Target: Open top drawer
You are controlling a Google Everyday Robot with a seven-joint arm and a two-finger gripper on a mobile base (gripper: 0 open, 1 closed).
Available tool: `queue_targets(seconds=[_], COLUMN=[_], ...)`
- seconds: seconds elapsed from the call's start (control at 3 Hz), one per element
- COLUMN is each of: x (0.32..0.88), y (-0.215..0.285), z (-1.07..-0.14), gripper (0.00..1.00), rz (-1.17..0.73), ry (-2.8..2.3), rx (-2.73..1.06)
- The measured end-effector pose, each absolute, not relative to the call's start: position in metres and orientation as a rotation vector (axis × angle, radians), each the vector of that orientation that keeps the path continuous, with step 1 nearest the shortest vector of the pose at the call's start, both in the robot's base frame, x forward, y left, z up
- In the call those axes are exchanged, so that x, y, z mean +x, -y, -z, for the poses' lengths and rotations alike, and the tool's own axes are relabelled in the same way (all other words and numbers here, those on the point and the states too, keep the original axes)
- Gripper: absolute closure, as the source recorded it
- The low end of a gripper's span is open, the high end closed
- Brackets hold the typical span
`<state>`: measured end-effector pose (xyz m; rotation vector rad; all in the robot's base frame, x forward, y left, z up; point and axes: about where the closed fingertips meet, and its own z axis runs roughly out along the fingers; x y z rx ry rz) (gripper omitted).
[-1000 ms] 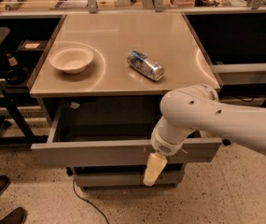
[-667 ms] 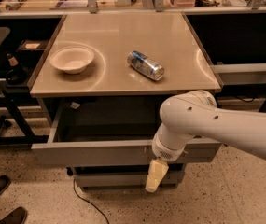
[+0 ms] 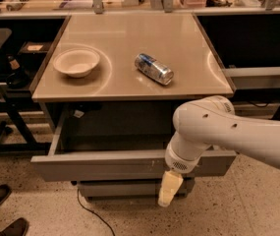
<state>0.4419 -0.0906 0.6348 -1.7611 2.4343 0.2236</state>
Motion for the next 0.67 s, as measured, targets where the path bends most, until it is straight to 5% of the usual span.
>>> queue_targets(seconds=[0.67], x=[0.400], y=[0.126], z=[-0.636], gripper=[0.00], rz=[-0.207], ry=[-2.520], rx=[-1.740])
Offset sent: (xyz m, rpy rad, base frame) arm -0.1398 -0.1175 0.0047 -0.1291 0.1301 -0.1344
